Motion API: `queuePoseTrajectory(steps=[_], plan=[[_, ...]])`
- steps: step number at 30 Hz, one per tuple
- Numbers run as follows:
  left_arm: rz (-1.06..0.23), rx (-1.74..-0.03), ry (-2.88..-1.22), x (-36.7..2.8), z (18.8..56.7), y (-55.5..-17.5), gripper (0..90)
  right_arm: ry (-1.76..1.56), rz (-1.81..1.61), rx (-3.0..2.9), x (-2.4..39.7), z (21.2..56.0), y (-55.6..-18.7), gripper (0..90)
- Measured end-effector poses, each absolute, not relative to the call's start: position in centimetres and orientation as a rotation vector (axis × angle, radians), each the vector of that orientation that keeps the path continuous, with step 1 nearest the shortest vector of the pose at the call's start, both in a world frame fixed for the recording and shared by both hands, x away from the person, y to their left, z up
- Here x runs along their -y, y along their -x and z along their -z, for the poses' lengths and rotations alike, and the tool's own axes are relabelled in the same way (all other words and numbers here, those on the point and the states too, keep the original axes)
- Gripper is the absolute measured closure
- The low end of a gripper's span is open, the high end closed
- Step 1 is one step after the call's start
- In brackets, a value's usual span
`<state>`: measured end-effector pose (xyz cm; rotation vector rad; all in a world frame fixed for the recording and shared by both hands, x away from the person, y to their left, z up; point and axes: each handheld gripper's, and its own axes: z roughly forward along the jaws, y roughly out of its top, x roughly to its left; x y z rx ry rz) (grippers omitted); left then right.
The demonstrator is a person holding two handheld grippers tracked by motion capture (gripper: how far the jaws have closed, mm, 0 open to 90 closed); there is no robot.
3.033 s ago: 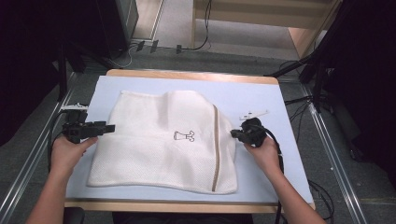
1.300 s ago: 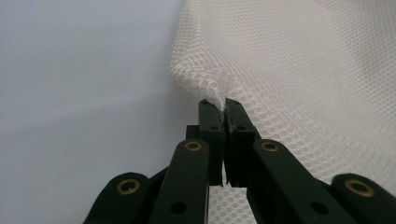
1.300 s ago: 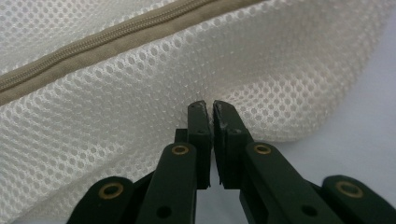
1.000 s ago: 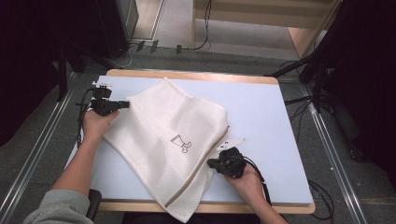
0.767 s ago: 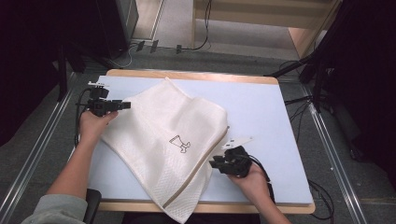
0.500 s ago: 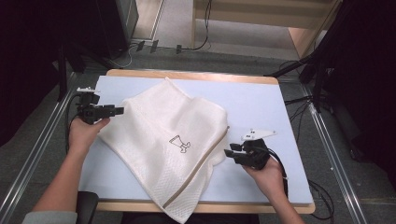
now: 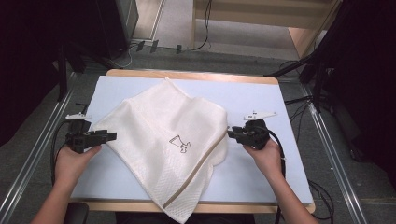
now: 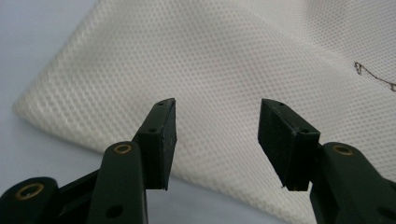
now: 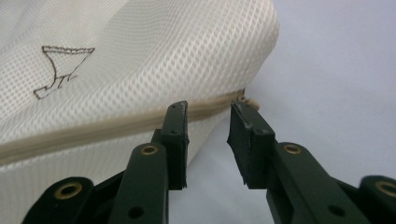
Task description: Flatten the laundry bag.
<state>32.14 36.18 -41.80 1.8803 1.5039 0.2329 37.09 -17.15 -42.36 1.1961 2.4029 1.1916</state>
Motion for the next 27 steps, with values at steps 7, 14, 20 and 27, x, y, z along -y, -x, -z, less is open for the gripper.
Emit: queuePoseTrajectory(steps=[7,14,20,27], plan=[[-0.188,-1.564,-1.860,-36.0,42.7,-30.1,49.7,-1.210,-1.199,-2.376,16.1,41.9,-39.5,68.3],[-0.108,-1.653,-1.839,-34.8,44.3,-30.3,50.6,-1.192,-1.220,-2.374,15.5,42.2,-41.5,53.1],[-0.180,-1.610,-1.898,-33.2,44.6,-31.4,62.0,-1.204,-1.241,-2.398,14.5,42.9,-43.3,44.8],[-0.086,-1.580,-1.878,-33.3,45.0,-34.0,87.2,-1.243,-1.151,-2.438,13.7,44.8,-44.2,44.5]])
